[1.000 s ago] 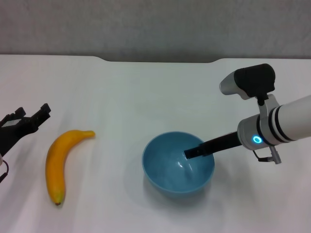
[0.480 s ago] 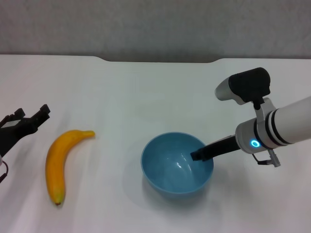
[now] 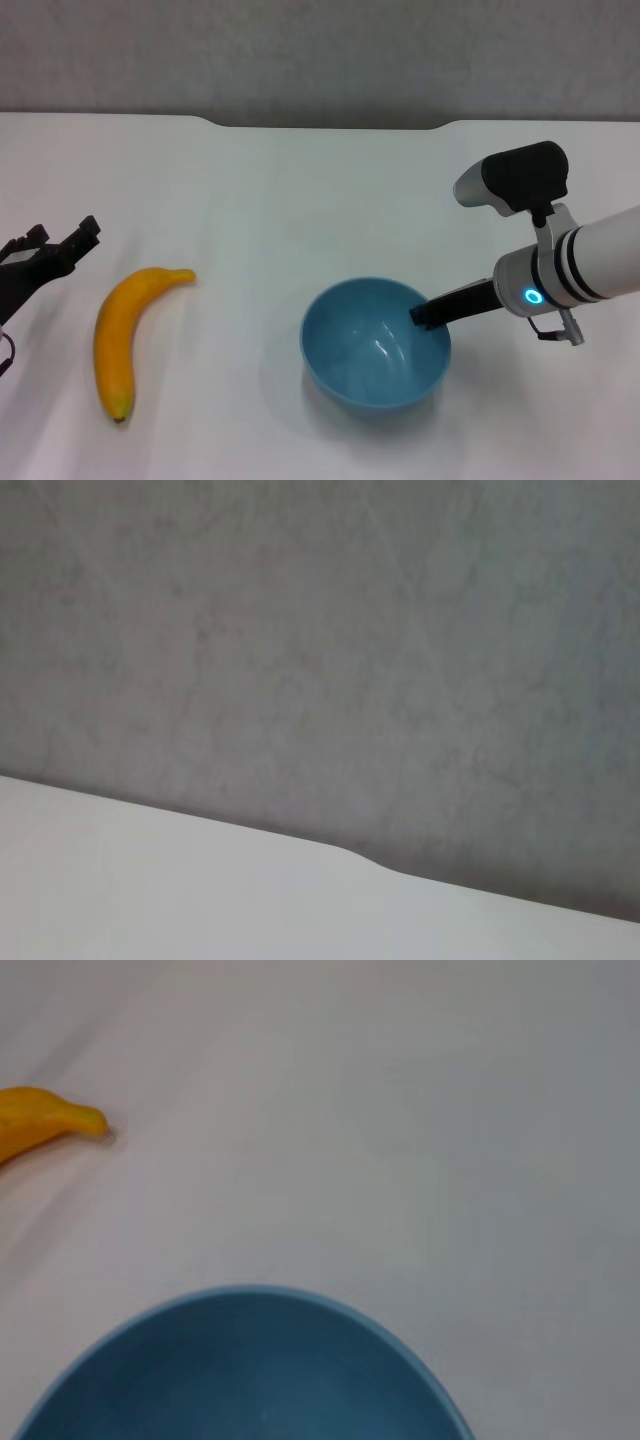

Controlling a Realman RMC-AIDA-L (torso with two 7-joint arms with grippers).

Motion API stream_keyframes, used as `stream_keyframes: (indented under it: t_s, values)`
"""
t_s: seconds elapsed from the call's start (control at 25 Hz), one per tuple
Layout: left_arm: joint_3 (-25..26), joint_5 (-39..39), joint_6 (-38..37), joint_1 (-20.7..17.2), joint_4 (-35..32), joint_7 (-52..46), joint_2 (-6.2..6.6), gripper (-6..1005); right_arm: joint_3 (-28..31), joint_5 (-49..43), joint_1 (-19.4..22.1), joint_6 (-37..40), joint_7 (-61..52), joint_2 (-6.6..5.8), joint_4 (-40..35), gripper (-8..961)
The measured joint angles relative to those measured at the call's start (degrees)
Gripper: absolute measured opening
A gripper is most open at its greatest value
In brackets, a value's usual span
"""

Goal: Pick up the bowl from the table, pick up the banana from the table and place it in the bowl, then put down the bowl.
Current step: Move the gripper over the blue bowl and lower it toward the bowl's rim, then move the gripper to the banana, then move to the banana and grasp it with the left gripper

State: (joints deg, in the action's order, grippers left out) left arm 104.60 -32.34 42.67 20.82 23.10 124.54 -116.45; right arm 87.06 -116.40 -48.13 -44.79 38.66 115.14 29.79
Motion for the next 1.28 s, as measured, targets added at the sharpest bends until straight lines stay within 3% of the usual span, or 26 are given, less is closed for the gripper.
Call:
stream_keyframes:
  t_s: [0.44, 0.6, 0.76, 0.96, 1.28]
  values:
    - [-1.3, -1.7, 0.1, -0.4, 0.5, -2.3, 0.18, 838, -0.1, 0.2, 2.2, 1.2, 0.5, 0.05, 3.2, 35]
    - [-2.9, -10.4, -0.3, -0.8, 4.8, -12.3, 0.61, 838, 0.0, 0.0, 5.7, 1.1, 0.9, -0.1, 8.5, 35]
    - [-2.4, -23.6, -1.3, -2.2, 11.8, -23.8, 0.81, 838, 0.0, -0.2, 6.6, 1.1, 1.0, -0.2, 10.0, 36]
    - [-4.6, -39.2, -10.4, -3.3, 19.5, -33.9, 0.02, 839, 0.0, -0.3, 9.8, 1.5, 2.3, -0.25, 14.5, 36]
    - [-13.6, -46.3, -23.0, -3.4, 21.9, -42.5, -0.04, 839, -1.1, 0.5, 20.2, 6.1, 6.2, 0.06, 25.0, 37]
